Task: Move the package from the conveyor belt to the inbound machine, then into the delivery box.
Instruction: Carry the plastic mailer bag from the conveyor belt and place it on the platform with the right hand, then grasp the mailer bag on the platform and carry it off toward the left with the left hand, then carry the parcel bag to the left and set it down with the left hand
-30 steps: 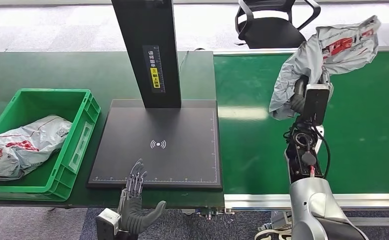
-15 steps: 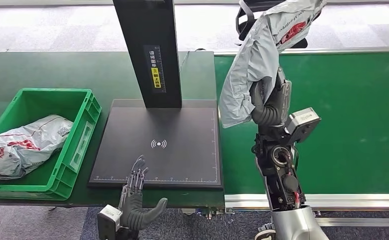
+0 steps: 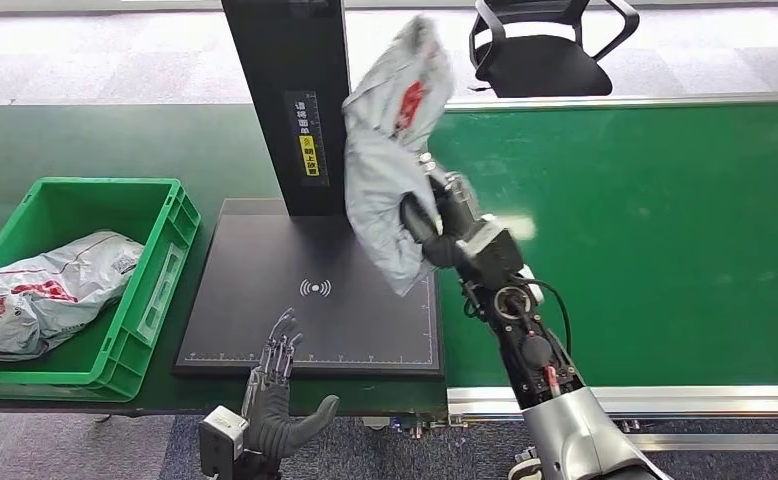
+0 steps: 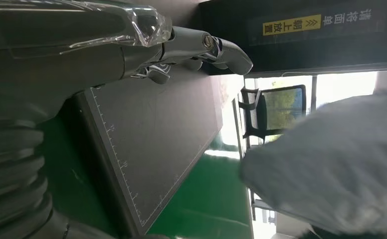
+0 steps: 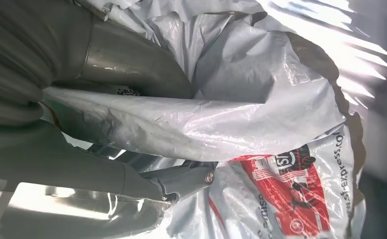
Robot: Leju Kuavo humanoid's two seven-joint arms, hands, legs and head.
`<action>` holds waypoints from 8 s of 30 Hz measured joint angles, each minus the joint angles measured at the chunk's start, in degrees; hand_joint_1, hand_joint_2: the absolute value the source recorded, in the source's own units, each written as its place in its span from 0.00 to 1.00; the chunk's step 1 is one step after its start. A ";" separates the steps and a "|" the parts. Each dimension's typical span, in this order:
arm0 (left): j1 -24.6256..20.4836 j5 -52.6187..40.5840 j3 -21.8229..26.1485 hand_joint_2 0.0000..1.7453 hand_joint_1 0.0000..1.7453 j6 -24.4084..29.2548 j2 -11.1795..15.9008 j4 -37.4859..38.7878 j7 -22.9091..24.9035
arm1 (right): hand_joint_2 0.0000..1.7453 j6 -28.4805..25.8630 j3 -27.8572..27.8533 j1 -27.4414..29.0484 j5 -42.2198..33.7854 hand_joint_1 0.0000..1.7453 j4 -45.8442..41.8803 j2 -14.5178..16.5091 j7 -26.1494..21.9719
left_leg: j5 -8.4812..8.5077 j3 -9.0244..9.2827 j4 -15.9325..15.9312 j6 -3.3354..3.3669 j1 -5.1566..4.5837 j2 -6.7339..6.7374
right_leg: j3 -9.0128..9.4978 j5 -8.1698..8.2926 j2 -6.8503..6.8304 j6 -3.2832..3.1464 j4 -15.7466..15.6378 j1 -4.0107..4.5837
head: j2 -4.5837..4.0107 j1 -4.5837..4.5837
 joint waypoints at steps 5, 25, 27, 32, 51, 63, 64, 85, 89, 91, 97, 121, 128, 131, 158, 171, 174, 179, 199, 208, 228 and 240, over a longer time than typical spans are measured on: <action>-0.12 -0.03 0.22 1.00 0.00 -0.65 -0.01 0.75 -0.29 | 1.00 -2.39 7.39 -3.63 9.34 1.00 13.38 2.85 6.44 | 0.03 -0.05 0.01 -0.03 0.01 -0.09 | 0.00 0.00 -0.09 0.00 0.01 0.01 | 0.00 0.01; 1.97 -1.09 1.41 1.00 0.00 0.67 -0.26 -0.75 1.36 | 1.00 -9.48 13.25 -9.22 9.42 0.00 28.34 6.35 14.72 | 0.03 -0.10 0.02 -0.03 0.01 -0.10 | -0.06 0.00 -0.08 0.00 0.00 0.01 | 0.00 0.02; 2.20 -1.50 1.50 1.00 0.00 1.85 -0.32 -0.92 1.20 | 1.00 -12.06 11.09 -8.65 6.76 0.00 27.43 6.41 10.38 | 0.02 -0.10 0.02 -0.03 0.01 -0.10 | -0.07 0.00 -0.08 0.00 0.00 0.01 | 0.00 0.02; 3.55 -4.93 1.57 1.00 0.00 8.17 -0.51 -2.50 1.02 | 1.00 -12.16 4.00 -1.10 -7.79 0.00 14.64 6.35 -0.40 | -0.02 -0.10 0.02 -0.05 0.02 -0.13 | -0.10 -0.04 -0.09 -0.01 -0.01 0.02 | 0.00 0.02; 5.00 -20.12 0.31 1.00 0.00 26.60 -0.58 -9.85 4.65 | 1.00 -6.41 -2.24 23.89 -20.37 0.00 -24.68 6.22 -1.16 | -0.10 -0.05 0.01 -0.11 0.02 -0.09 | -0.07 -0.10 -0.09 -0.06 -0.02 0.01 | 0.00 0.01; 3.64 -24.69 -3.10 1.00 0.00 28.30 0.60 -11.53 8.33 | 1.00 -5.40 -4.17 27.70 -21.10 0.00 -27.39 7.16 -1.16 | -0.11 -0.04 0.01 -0.11 0.02 -0.04 | -0.08 -0.10 -0.07 -0.06 -0.02 0.01 | 0.00 0.01; 3.51 -24.65 -3.19 1.00 0.00 28.40 0.64 -11.49 8.43 | 1.00 -5.70 -4.24 27.75 -20.95 0.00 -27.41 7.18 -1.16 | -0.11 -0.03 0.01 -0.11 0.02 -0.04 | -0.08 -0.10 -0.07 -0.06 -0.02 0.01 | 0.00 0.00; -5.25 -64.42 -8.49 1.00 0.00 28.00 2.65 -1.51 30.79 | 1.00 -4.48 -9.26 27.64 -20.53 0.00 -24.64 7.12 -1.11 | -0.10 0.00 0.01 -0.11 0.01 -0.05 | -0.05 -0.08 -0.07 -0.06 -0.03 0.01 | 0.00 -0.04; -9.21 -77.24 -13.34 1.00 0.00 27.37 3.58 7.29 40.00 | 1.00 -2.98 -10.70 27.38 -20.93 0.00 -23.83 7.11 -1.11 | -0.10 0.04 0.02 -0.10 0.01 -0.06 | -0.02 -0.07 -0.07 -0.05 -0.03 0.01 | 0.00 -0.05; -11.42 -77.95 -16.24 1.00 0.00 27.61 4.04 11.48 42.02 | 1.00 -2.34 -11.40 27.39 -21.06 0.00 -23.45 7.09 -1.08 | -0.09 0.05 0.02 -0.10 0.01 -0.14 | 0.04 -0.09 -0.15 -0.05 -0.03 0.01 | 0.00 -0.05; -17.18 -77.95 -21.14 1.00 0.00 30.18 4.04 21.00 42.51 | 1.00 -0.31 -12.72 27.51 -21.31 0.00 -22.49 7.09 -1.07 | -0.05 0.30 0.01 -0.02 -0.03 -0.58 | 0.55 -0.24 -0.60 0.05 -0.09 -0.04 | 0.00 -0.03; -19.46 -77.38 -21.31 1.00 1.00 38.44 2.08 23.83 39.15 | 1.00 -0.65 -14.22 29.45 -22.12 0.00 -21.41 7.11 -1.07 | 0.14 0.13 0.02 0.15 -0.16 -0.65 | 0.42 -0.07 -0.66 0.10 -0.09 -0.15 | 0.00 -0.01; -18.82 -74.56 -21.07 1.00 1.00 42.05 2.34 21.09 37.18 | 1.00 -1.36 -14.28 29.94 -22.21 0.00 -21.41 7.10 -1.07 | 0.12 0.00 0.02 0.14 -0.16 -0.62 | 0.25 -0.07 -0.65 0.10 -0.09 -0.14 | 0.00 -0.01; -18.04 -73.25 -20.71 1.00 1.00 42.16 2.47 18.40 35.31 | 1.00 -1.67 -14.30 30.15 -22.25 0.00 -21.41 7.10 -1.07 | 0.12 -0.06 0.02 0.13 -0.16 -0.61 | 0.21 -0.07 -0.64 0.10 -0.08 -0.14 | 0.00 -0.01; -34.86 -39.41 13.30 1.00 1.00 42.77 6.46 -16.61 8.39 | 1.00 -0.85 -14.33 27.81 -22.98 0.00 -18.66 7.55 -1.07 | 0.22 -0.04 0.03 0.05 0.00 -0.37 | 0.11 0.05 -0.43 -0.05 0.01 0.00 | 0.00 0.03; -61.18 -48.27 10.16 1.00 0.99 23.73 16.95 30.51 31.88 | 1.00 2.22 -15.46 28.81 -24.35 0.00 -18.35 7.31 -1.07 | 0.22 -0.08 0.05 0.01 0.00 -0.08 | -0.09 0.09 -0.13 -0.08 0.05 0.01 | 0.00 0.03; -63.11 -49.17 9.35 1.00 0.99 22.61 17.98 36.33 33.35 | 1.00 2.53 -15.96 29.27 -24.29 0.00 -18.35 7.21 -1.07 | 0.20 -0.10 0.05 -0.03 0.00 -0.01 | -0.16 0.09 -0.01 -0.09 0.06 0.01 | 0.00 0.03; -64.45 -49.31 8.78 1.00 1.00 22.40 18.80 40.87 33.51 | 1.00 2.57 -16.42 29.42 -24.26 0.00 -18.36 7.17 -1.07 | 0.19 -0.14 0.04 -0.03 0.00 -0.02 | -0.20 0.08 0.01 -0.09 0.05 0.01 | 0.00 0.03; -65.51 -54.99 7.44 1.00 1.00 16.55 25.19 46.30 44.83 | 1.00 3.16 -17.30 31.37 -23.59 0.00 -19.56 7.19 -1.07 | 0.19 -0.17 0.03 -0.03 0.01 -0.02 | -0.20 0.08 0.00 -0.10 0.07 0.02 | 0.00 0.04; -65.55 -56.53 8.95 1.00 1.00 14.29 26.65 47.86 49.60 | 1.00 3.16 -17.45 31.80 -23.56 0.00 -20.06 7.19 -1.07 | 0.20 -0.17 0.03 -0.03 0.02 -0.02 | -0.21 0.08 0.01 -0.10 0.09 0.03 | 0.00 0.04; -63.00 -60.87 12.19 1.00 0.00 9.81 28.23 50.51 56.03 | 1.00 3.40 -17.58 31.63 -23.76 0.00 -20.86 7.61 -0.72 | 0.19 -0.19 0.03 -0.03 0.02 -0.02 | -0.21 0.08 0.00 -0.10 0.09 0.02 | 0.00 0.04; -62.98 -62.65 14.21 1.00 0.00 15.14 29.42 50.50 56.00 | 1.00 3.43 -17.56 31.62 -23.40 0.00 -21.34 7.94 -0.43 | 0.20 -0.19 0.02 -0.04 0.02 -0.02 | -0.21 0.08 0.01 -0.10 0.09 0.02 | 0.00 0.04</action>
